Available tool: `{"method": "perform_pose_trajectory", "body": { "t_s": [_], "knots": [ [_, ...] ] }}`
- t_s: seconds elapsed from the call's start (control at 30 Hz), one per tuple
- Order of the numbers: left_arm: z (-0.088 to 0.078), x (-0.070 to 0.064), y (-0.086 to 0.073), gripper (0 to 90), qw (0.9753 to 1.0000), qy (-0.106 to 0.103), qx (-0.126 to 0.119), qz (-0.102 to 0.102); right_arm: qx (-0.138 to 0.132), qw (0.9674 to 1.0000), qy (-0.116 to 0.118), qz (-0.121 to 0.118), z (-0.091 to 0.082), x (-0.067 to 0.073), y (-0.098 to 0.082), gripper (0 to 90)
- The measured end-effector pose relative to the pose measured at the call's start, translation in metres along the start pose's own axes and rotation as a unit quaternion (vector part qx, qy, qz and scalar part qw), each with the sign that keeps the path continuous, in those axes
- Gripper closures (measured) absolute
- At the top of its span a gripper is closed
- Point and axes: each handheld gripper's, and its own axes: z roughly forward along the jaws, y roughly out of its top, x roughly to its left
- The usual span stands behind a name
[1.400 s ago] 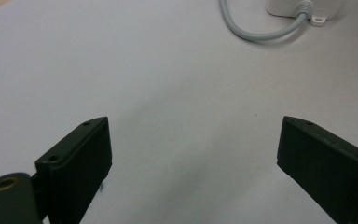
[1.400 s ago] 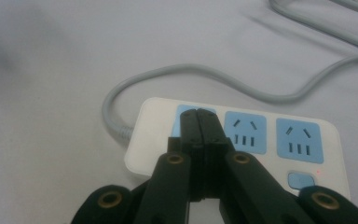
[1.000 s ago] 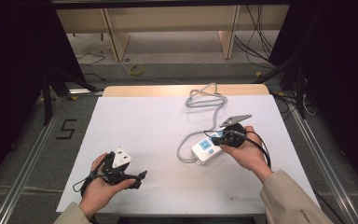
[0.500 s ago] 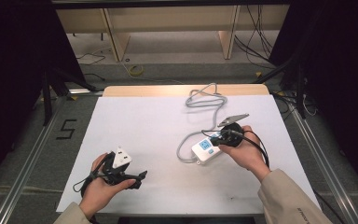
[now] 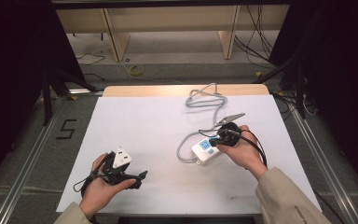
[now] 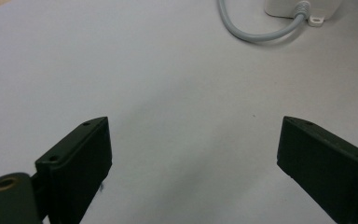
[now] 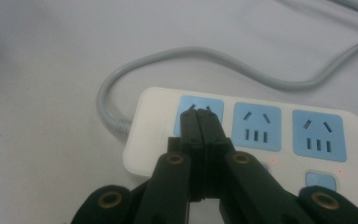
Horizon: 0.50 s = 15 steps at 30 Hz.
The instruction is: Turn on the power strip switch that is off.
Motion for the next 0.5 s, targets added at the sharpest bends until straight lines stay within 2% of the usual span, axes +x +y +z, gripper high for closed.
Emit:
{"method": "perform_pose_trajectory", "body": {
  "t_s": [0.5],
  "knots": [
    [0.0001, -0.0001, 0.0000, 9.7, 1.0000, 0.001, -0.002, -0.001, 0.029, 0.9996, 0.001, 0.000, 0.0101, -0.0010, -0.0003, 90.0]
  ]
}}
